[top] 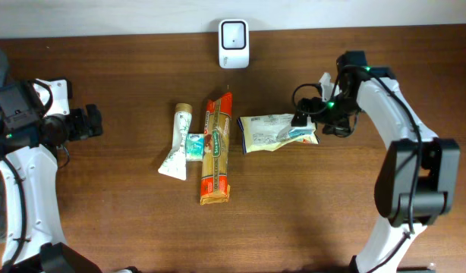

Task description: Scan the item barcode

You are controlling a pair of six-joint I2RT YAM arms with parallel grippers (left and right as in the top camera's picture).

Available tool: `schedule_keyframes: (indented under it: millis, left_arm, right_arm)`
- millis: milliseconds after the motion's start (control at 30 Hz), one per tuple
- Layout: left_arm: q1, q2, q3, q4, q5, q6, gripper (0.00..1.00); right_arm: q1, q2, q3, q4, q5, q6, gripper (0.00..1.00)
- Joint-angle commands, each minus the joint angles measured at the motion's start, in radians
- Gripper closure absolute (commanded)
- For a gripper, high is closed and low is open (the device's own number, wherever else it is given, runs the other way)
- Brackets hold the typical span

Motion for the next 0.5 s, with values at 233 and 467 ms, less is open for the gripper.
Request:
schedule_keyframes:
  millis: [233, 467]
  left_arm:
    - [0.005, 0.001, 0.009, 0.003, 0.011, 0.016, 0.01]
    - [0.005, 0.001, 0.009, 0.003, 0.011, 0.016, 0.01]
  right_arm:
    - [0.088, 0.203, -0.004, 0.134, -0.085, 0.071, 0.01]
    - [0.099, 0.246, -0.004, 0.166, -0.062, 0.080, 0.85]
